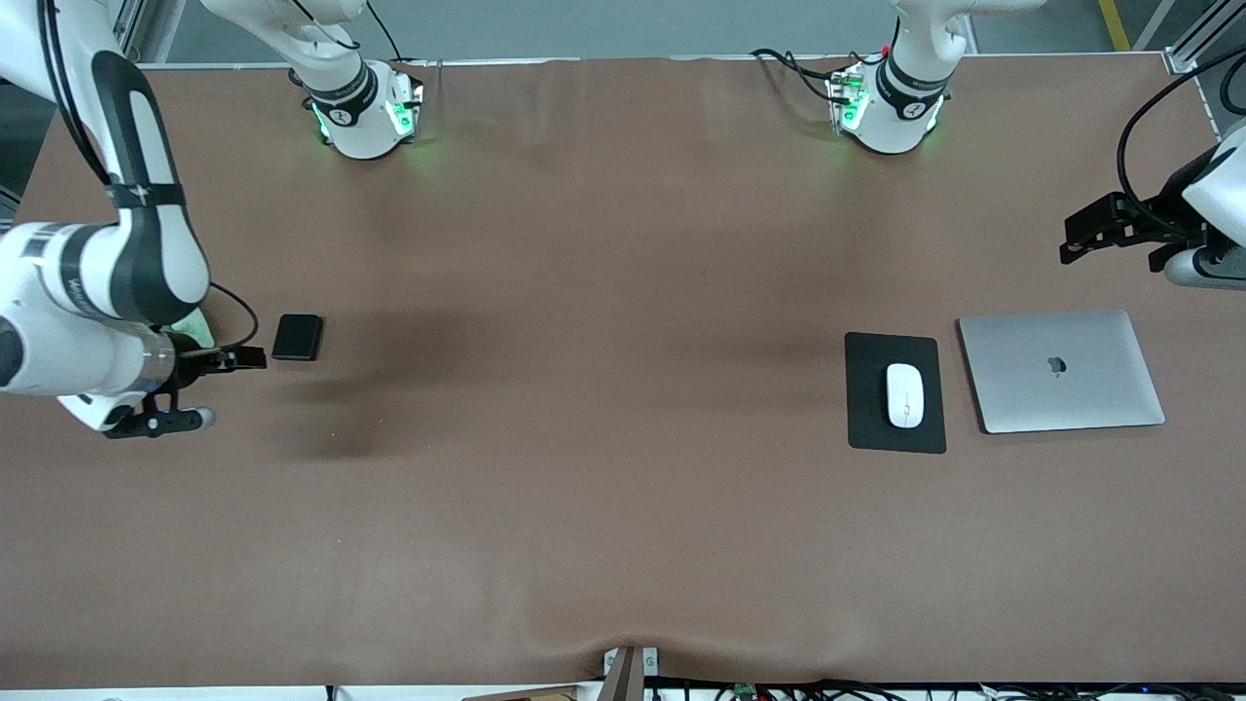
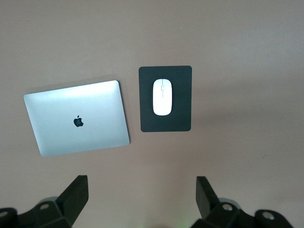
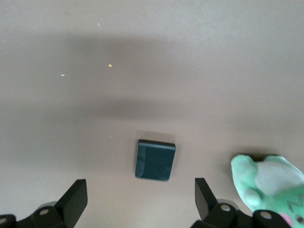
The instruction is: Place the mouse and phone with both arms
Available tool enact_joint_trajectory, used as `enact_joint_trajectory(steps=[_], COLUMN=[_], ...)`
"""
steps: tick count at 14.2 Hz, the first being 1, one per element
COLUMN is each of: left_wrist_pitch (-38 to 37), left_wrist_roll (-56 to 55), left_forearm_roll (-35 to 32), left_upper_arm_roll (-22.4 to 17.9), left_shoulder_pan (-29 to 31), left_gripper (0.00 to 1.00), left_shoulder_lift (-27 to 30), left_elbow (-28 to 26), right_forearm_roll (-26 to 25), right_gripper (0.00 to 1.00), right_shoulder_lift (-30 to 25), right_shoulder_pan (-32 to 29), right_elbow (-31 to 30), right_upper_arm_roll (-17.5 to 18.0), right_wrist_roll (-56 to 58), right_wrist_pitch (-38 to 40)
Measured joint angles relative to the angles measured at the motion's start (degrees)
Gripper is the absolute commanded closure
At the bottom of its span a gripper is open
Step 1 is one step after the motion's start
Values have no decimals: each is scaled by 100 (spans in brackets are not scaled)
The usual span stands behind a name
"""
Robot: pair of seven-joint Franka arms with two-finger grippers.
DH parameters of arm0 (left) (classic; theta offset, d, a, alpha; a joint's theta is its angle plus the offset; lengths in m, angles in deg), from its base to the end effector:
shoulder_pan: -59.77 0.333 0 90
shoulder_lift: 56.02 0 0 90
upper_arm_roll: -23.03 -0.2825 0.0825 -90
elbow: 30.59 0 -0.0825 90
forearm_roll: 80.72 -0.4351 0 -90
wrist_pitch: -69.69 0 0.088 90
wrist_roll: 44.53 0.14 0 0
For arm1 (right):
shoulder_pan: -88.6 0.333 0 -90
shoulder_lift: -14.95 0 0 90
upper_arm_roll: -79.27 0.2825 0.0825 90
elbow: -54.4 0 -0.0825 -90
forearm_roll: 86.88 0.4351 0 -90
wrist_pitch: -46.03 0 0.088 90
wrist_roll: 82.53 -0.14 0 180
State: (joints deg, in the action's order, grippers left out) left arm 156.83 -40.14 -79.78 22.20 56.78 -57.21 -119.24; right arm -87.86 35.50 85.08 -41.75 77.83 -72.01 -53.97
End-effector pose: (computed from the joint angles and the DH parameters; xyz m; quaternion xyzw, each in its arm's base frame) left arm 0.6040 -0.0252 0.5535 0.9980 -0.0573 -0.0234 0.0085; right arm 0.6437 -0.0573 0.2875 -0.9880 -0.0508 0.1455 0.0071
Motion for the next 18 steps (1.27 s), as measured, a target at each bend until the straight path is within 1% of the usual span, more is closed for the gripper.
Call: enact_joint_trajectory(steps=[2,6,9,10,14,16,18], left_wrist_pitch=[0,0,1,1,1,1,1], left_wrist_roll=[0,0,0,0,0,0,0], left_forearm_roll=[0,0,0,0,0,0,0], left_upper_arm_roll=[0,-1,-2,-2,-2,-3,-3], left_shoulder_pan=[0,0,0,0,0,0,0], left_gripper=[0,0,0,0,0,0,0], left_shoulder_lift=[0,0,0,0,0,0,0], left_elbow=[1,1,2,2,2,3,3], right_forearm_roll=[1,1,1,3,73,83,104], right_gripper=[0,0,0,0,0,0,0], right_shoulder_lift=[21,64,76,72,-64,-275,-624], right_shoulder_pan=[-2,-10,18,39,78,78,95], right_elbow=[709,1456,2259,2437,2754,2811,2844], right_upper_arm_roll=[0,-5,21,37,57,48,48], right_wrist_roll=[0,1,7,7,7,11,25], right_wrist_pitch=[804,1493,2200,2348,2714,2809,2842])
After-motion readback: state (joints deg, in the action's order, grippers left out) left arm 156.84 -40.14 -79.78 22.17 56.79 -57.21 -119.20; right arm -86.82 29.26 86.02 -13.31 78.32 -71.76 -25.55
